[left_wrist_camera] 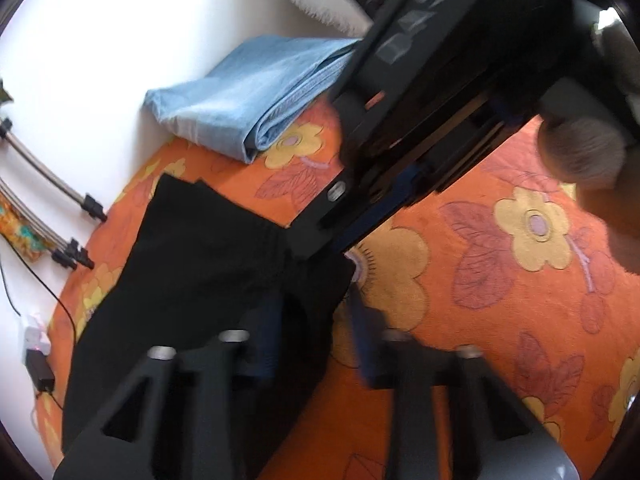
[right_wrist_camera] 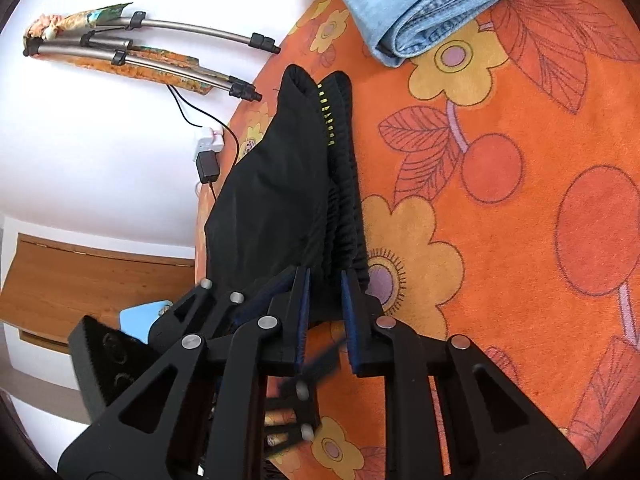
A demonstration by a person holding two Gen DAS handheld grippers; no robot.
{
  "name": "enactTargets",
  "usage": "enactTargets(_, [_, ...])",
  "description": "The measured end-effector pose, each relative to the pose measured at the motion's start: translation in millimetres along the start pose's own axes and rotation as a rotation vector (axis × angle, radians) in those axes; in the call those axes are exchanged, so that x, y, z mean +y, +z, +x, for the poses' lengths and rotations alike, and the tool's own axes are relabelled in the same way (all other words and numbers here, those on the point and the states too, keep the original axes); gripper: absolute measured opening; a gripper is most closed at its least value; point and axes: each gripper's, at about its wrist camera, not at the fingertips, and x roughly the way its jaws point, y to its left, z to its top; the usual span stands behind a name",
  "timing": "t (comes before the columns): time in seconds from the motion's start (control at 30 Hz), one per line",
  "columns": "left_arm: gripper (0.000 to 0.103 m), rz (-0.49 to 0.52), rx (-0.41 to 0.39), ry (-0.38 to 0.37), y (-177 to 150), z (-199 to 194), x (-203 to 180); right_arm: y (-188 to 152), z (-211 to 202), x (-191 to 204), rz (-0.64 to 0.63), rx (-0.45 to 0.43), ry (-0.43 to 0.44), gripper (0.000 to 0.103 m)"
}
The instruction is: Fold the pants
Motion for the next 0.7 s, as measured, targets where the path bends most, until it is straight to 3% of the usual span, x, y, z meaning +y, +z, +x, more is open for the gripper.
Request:
enactTargets(0.13, [0.015, -0.019, -0.025, -0.014, -2.1, -1.7, 3.5, 1.9, -8.1, 5.5, -0.035, -0.032, -0.023, 0.018])
enactTargets(0.17, [0.014, -0.032, -0.035, -0.013, -2.5, -3.6, 4.8, 4.5, -12.1, 8.7, -0.059, -0.057, -0.058, 0.022])
enactTargets(0.23, [0.013, -0.062, -0.050, -0.022, -2.6, -7.0, 8.8, 5.6, -14.5, 9.5, -0.065, -0.075, -0.081, 0.047])
enactTargets(0.27, [0.013, -0.087, -0.063, -0.029, -4.0, -12.7, 10.0, 9.4, -17.4, 8.4, -0.062, -0.096, -0.086, 0.052])
enactTargets(0.47, [0.013, -0.186, -0.136, -0.046, -5.4, -37.5, 26.5, 30.2, -13.0, 11.6, -0.052, -0.102, -0.055, 0.052])
enactTargets(0.7, [0.013, -0.213, -0.164, -0.067, -4.9, -44.1, 30.6, 58.8, 17.2, 8.2, 0.017, -0.065, -0.003, 0.056])
